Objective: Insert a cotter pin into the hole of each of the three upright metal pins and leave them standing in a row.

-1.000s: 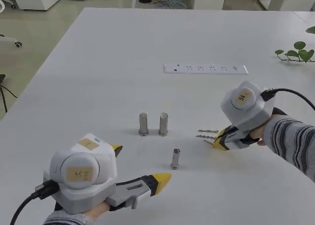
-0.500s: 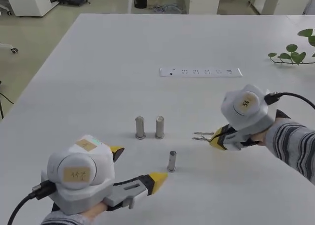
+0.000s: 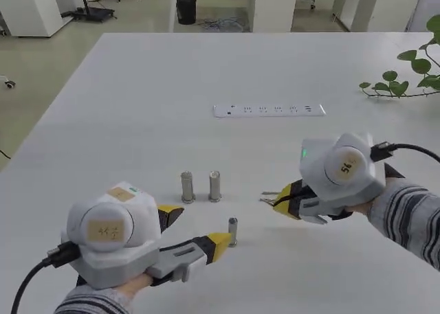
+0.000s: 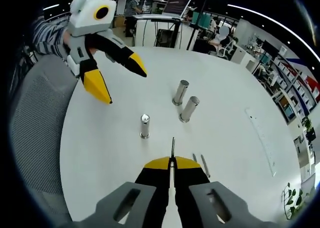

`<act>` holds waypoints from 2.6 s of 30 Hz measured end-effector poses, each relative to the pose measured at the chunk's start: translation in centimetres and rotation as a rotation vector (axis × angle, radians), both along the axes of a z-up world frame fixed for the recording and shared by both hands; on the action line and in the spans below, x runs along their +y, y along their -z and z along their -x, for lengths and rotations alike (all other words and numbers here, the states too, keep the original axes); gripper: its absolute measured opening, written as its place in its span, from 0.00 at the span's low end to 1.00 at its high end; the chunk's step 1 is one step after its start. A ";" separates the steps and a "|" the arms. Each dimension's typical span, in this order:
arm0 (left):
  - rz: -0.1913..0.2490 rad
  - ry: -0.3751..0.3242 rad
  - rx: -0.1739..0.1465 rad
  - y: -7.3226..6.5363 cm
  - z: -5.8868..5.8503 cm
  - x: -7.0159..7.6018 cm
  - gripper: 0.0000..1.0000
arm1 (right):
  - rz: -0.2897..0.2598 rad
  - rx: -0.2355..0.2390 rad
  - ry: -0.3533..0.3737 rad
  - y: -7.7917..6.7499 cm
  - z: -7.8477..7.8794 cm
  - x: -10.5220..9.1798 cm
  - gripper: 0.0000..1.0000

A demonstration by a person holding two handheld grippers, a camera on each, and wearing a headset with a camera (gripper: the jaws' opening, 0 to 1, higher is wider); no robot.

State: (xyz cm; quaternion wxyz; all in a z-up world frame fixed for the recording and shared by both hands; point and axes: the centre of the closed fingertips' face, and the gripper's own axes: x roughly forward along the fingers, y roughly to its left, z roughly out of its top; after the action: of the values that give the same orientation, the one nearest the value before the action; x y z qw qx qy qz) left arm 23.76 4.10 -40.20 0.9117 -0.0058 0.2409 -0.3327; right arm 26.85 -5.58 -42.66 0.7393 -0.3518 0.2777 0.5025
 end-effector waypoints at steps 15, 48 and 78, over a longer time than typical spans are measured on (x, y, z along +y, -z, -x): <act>0.111 0.048 0.070 -0.7 1.0 -2.4 0.25 | -0.049 -0.073 -0.147 -1.7 3.3 2.8 0.00; 0.217 0.100 0.129 -1.1 3.1 -4.3 0.00 | -0.017 -0.160 -0.303 -2.7 6.8 5.5 0.00; -0.037 0.442 -0.091 -1.2 5.7 -5.2 0.00 | 0.024 -0.048 -0.370 -1.8 8.9 4.6 0.00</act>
State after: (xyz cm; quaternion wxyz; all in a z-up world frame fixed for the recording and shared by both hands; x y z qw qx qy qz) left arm 18.03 -1.12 -39.02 0.8266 0.0788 0.2008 -0.5199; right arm 17.91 -0.94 -40.83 0.6367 -0.4176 0.1964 0.6178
